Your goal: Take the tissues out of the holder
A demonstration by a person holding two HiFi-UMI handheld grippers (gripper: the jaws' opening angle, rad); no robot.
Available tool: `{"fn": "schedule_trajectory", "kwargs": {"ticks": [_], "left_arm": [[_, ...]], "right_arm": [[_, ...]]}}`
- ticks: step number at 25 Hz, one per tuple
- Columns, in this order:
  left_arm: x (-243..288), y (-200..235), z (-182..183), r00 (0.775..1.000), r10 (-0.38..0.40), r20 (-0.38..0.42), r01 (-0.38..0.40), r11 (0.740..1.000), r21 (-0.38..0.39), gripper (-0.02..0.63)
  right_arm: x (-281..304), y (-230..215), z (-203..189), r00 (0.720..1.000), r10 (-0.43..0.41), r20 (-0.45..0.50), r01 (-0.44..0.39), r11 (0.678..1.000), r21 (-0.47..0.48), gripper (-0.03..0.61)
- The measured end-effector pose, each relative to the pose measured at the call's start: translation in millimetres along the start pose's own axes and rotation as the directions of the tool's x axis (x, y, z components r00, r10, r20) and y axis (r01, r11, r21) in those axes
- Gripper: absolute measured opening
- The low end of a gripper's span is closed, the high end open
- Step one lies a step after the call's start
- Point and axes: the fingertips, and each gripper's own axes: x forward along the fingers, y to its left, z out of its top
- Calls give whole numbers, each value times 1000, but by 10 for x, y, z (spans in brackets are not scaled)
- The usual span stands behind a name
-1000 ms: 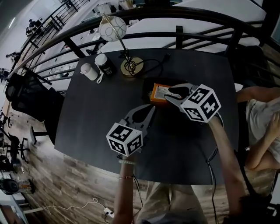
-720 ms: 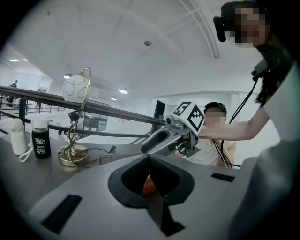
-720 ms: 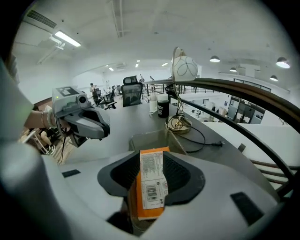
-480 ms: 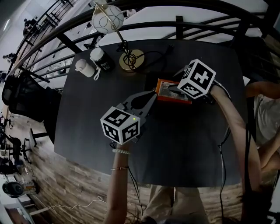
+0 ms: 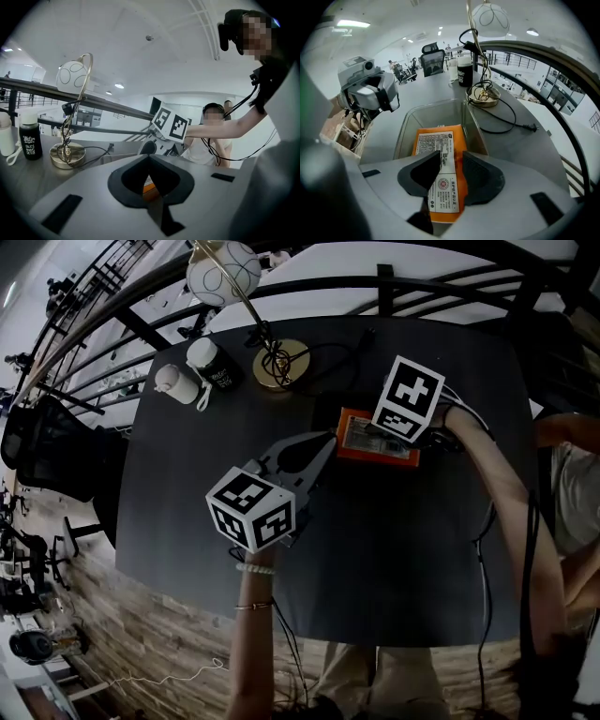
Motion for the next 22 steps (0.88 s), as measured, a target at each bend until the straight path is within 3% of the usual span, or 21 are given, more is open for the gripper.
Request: {"fn": "schedule_trajectory", "kwargs": {"ticks": [5, 7, 12, 17, 22], "left_arm": [[-31, 5, 3, 1000, 15, 13, -15, 1000, -7, 8], [-38, -3, -16, 1000, 18, 17, -17, 1000, -11, 8], [-41, -7, -40, 1000, 20, 23, -20, 1000, -21, 8], [-56, -65, -13, 999, 18, 34, -17, 1000, -18, 8], [-132, -107, 24, 998, 22, 54, -21, 1000, -13, 8]], "right_arm": [[64, 19, -17, 997, 28, -76, -26, 999, 23, 133], [68, 26, -15, 997, 2, -74, -2, 1000, -5, 99], [25, 4, 13, 998, -63, 2, 63, 997, -44, 15], [-52, 69, 23, 991, -104, 89, 111, 991, -72, 12], [-284, 87, 99, 966, -162, 201, 173, 984, -41, 12]]}}
